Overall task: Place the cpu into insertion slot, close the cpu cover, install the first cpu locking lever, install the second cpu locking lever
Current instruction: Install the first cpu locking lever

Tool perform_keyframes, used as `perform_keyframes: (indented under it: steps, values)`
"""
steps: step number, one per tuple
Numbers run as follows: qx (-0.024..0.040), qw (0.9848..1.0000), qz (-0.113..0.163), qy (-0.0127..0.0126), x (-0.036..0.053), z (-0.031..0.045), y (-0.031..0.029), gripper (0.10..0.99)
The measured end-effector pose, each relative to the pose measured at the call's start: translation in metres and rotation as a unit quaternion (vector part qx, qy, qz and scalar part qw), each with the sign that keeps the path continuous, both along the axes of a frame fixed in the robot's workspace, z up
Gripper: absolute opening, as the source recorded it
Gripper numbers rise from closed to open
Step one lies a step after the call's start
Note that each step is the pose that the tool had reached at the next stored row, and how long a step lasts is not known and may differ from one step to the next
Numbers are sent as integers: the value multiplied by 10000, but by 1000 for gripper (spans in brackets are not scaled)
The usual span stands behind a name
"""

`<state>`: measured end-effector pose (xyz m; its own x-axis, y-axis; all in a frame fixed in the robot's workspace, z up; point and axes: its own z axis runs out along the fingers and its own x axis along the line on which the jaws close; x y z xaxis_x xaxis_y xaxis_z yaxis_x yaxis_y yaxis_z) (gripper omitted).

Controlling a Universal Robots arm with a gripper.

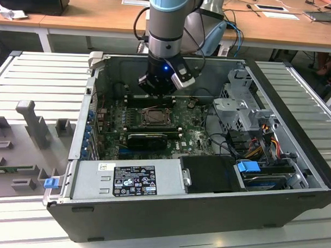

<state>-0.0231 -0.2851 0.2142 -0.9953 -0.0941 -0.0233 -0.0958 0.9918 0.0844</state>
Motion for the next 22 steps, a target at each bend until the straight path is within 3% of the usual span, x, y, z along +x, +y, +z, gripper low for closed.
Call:
perform_keyframes:
  steps: [10, 22]
  values:
    - [-2, 10000, -1, 0, 37, -79, 0, 106]
    - [-80, 10000, 0, 0, 41, -113, 0, 106]
